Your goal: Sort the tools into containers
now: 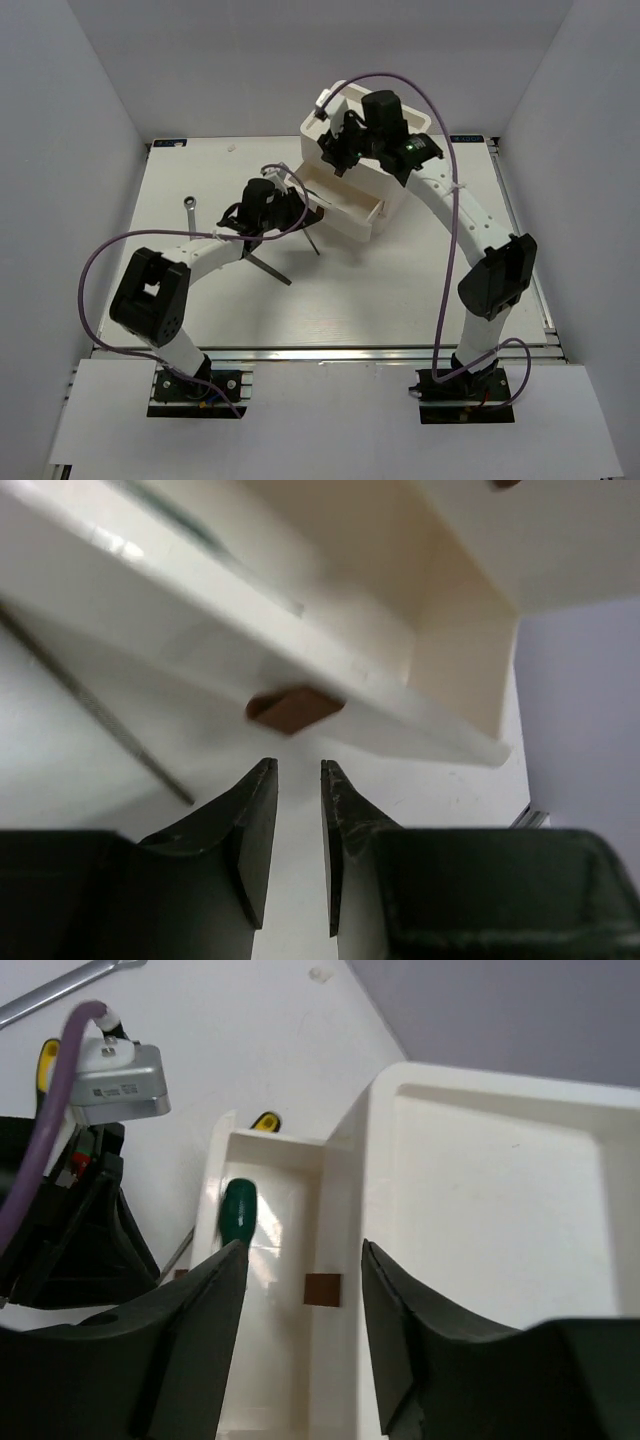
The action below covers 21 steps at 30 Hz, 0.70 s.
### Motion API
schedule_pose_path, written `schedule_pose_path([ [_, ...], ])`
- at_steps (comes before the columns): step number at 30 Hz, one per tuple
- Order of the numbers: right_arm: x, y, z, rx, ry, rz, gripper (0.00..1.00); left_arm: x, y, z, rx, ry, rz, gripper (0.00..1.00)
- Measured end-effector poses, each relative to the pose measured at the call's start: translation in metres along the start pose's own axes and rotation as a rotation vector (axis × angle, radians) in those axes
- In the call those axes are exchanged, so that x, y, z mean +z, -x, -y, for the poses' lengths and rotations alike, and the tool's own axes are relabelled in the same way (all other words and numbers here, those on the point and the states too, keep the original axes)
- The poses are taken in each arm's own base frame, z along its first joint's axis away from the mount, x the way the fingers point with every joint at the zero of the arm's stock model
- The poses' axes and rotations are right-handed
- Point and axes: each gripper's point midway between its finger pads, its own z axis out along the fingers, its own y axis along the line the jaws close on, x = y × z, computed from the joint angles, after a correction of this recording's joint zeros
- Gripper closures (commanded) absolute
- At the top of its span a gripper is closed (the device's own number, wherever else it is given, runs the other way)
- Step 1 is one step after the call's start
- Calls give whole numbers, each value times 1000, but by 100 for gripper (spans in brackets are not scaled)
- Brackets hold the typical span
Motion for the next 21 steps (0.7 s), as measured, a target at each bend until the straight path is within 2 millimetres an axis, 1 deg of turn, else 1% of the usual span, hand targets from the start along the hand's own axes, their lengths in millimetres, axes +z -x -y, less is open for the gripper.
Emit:
schedule_pose_path([
  [2,-11,11,10,-20,-30,28,39,9,9,6,10,-21,13,66],
  [3,-15,16,17,-32,-53,35,38,14,12,7,12,-28,14,66],
  [5,-18,23,32,-44,-93,38,38,24,12,5,11,-35,5,66],
  [7,-18,23,43,-45,-116,34,39,30,9,4,7,-43,-13,66],
  [10,-14,1,50,-33,-119,-22,42,36,10,6,8,-55,-23,66],
  [13,-6,-25,53,-11,-105,-85,45,43,12,9,10,-65,-27,66],
  [16,1,-51,54,12,-85,-147,53,48,16,10,11,-71,-27,66],
  [17,3,-56,54,17,-79,-162,59,49,17,10,12,-72,-26,66],
  [18,4,-61,55,11,-79,-173,64,51,18,11,12,-72,-25,66],
  [20,4,-63,60,4,-89,-175,73,53,18,11,11,-74,-26,66],
  [21,3,-63,61,3,-90,-175,76,54,19,11,11,-75,-25,66],
])
